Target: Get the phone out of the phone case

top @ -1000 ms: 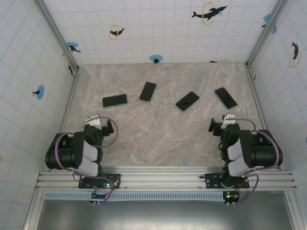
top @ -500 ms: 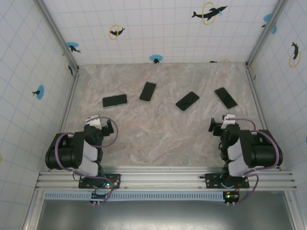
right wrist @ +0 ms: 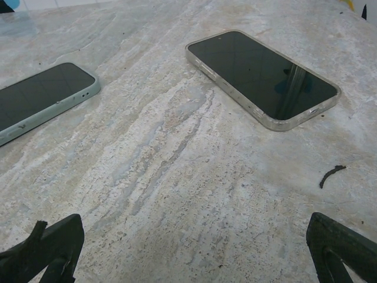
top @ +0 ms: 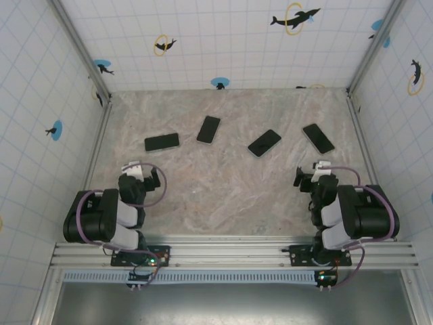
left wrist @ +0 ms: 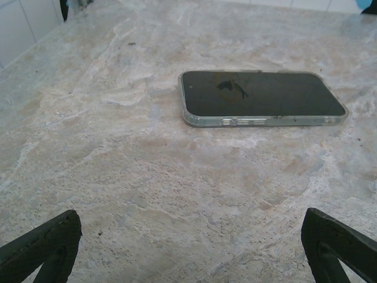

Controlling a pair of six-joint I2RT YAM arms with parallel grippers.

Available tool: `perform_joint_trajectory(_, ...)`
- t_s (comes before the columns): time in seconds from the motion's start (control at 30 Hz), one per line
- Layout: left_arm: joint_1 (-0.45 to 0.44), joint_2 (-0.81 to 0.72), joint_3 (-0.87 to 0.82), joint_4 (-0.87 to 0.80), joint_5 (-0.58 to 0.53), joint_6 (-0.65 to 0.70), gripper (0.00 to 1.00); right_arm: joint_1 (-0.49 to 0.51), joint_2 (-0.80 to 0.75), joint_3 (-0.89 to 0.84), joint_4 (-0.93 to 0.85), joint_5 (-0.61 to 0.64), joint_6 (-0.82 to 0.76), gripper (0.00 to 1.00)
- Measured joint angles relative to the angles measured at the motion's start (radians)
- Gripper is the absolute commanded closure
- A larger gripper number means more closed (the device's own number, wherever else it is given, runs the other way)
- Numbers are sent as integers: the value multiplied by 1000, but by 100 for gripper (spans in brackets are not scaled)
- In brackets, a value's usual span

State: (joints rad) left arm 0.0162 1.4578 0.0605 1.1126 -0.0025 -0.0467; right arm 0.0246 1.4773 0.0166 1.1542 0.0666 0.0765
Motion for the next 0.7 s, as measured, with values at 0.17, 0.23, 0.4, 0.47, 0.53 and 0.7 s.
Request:
perform_joint_trajectory(0.17,-64,-96,134,-197,-36,19,2,-1,-115,35,-112,-45,-10,1)
perform_joint_trajectory(0.23,-85,-122,184,-277,-53,0,2,-4,-166,48,-159,-73,-5,1)
perform_joint_trajectory(0.4,-122,-131,391,-572,-112,-131,2,-8,-246,132,-303,-176,15,1)
perform_joint_trajectory(0.47,-144,-129,475,-673,-127,-207,2,1,-257,183,-363,-224,19,1)
perform_joint_trajectory(0.53,-166,-122,541,-763,-145,-282,2,14,-265,229,-422,-265,20,1)
perform_joint_trajectory(0.7,-212,-65,701,-995,-221,-489,2,72,-266,333,-568,-348,16,1)
